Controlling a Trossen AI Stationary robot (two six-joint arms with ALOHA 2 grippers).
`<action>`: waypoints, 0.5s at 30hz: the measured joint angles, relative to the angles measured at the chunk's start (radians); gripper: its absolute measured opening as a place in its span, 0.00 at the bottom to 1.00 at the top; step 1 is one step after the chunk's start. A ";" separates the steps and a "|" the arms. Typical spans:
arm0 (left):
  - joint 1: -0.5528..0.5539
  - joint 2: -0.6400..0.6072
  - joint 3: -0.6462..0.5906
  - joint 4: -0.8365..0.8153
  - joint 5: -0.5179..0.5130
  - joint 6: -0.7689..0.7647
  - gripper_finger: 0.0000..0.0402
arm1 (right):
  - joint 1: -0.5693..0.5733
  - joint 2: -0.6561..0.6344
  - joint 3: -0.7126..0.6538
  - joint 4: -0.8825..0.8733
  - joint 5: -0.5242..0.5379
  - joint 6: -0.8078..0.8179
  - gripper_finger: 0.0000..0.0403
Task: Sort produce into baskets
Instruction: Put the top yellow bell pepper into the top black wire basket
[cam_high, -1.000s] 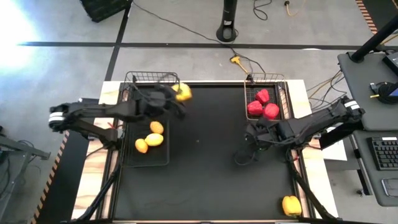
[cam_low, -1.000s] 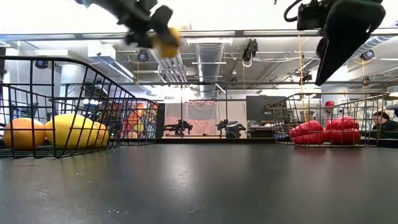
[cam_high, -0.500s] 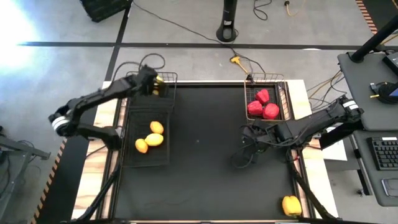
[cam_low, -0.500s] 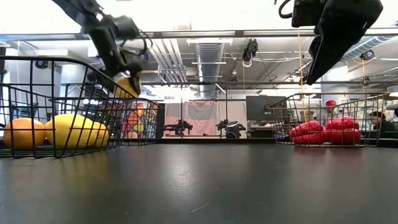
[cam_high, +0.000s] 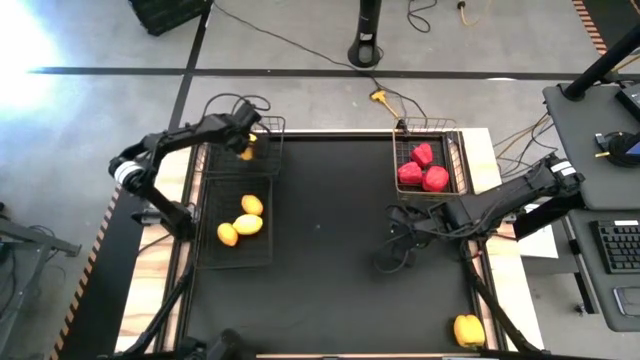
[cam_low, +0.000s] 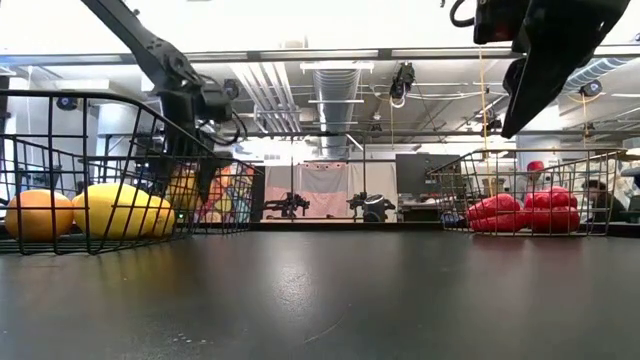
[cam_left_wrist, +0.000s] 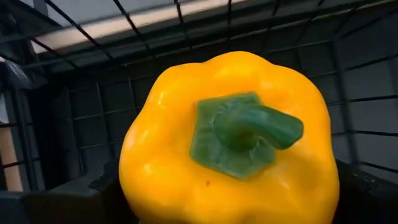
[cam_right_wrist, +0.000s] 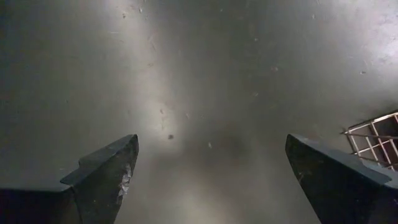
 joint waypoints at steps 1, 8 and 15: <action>0.002 0.014 0.000 0.001 0.000 -0.001 0.79 | 0.000 0.000 0.000 0.000 0.000 -0.006 0.99; 0.029 0.071 0.002 0.002 -0.003 -0.026 0.81 | 0.001 0.000 0.000 0.000 0.000 -0.001 0.99; 0.029 0.042 0.002 -0.001 -0.014 0.022 0.93 | 0.002 0.000 0.000 0.000 0.000 0.021 0.99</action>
